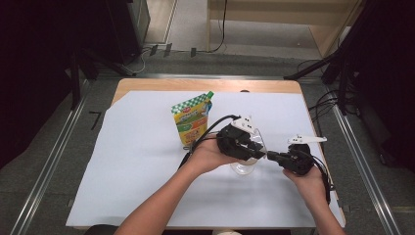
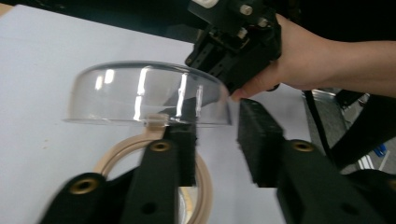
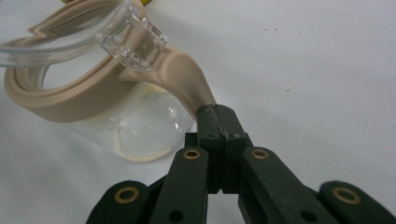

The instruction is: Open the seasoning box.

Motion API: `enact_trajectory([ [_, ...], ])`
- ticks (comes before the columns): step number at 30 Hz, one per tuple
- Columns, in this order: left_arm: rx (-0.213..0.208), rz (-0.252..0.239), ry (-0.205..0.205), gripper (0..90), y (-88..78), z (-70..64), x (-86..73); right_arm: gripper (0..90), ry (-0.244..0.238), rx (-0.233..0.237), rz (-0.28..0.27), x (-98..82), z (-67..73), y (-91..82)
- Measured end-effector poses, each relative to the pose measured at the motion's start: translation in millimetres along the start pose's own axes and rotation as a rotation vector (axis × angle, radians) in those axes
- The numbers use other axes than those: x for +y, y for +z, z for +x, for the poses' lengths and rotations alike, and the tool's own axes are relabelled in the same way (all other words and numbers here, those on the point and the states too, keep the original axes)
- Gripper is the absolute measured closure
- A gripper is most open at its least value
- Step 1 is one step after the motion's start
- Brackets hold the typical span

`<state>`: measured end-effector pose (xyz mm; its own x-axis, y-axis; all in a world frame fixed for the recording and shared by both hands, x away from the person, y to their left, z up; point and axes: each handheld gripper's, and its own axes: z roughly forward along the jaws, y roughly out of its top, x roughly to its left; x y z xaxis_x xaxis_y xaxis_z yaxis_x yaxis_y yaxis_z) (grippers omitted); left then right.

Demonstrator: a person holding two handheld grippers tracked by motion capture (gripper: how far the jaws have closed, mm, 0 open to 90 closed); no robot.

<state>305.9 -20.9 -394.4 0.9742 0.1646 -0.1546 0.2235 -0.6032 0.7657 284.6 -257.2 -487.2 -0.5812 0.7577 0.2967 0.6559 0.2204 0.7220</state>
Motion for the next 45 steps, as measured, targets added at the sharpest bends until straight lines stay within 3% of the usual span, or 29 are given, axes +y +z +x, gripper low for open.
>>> enact_trajectory([
  [3,-0.005,0.007,0.002,85.4,0.2,-1.6,3.8,90.0,0.002,0.002,0.0,0.0,-0.1,0.0],
  [5,-0.009,0.015,-0.005,87.2,1.5,-2.2,6.8,90.0,0.001,0.001,-0.001,-0.1,0.0,0.2],
  [16,-0.014,0.024,-0.022,87.7,14.6,-1.3,21.7,90.0,0.003,-0.002,0.002,-0.3,0.4,0.3],
  [26,-0.063,0.03,-0.065,84.1,23.2,5.7,26.2,90.0,0.001,0.003,0.006,-0.4,0.0,-0.2],
  [29,-0.053,0.025,-0.067,68.9,19.3,3.2,25.5,90.0,-0.008,0.006,-0.007,0.4,0.4,-3.8],
  [32,-0.065,0.014,-0.081,63.5,11.0,0.6,20.9,88.8,-0.013,-0.006,-0.015,-0.8,1.2,-7.9],
  [36,-0.054,0.012,-0.084,62.6,-2.3,-2.1,10.4,86.6,-0.006,-0.01,-0.03,-6.0,4.4,-19.6],
  [39,-0.058,0.006,-0.121,65.2,-13.7,-1.1,0.5,83.7,0.002,-0.013,-0.037,-10.6,11.7,-27.4],
  [45,-0.042,-0.018,-0.157,65.9,-33.3,3.0,-19.3,76.8,-0.031,0.01,-0.031,-16.5,32.6,-26.4],
])
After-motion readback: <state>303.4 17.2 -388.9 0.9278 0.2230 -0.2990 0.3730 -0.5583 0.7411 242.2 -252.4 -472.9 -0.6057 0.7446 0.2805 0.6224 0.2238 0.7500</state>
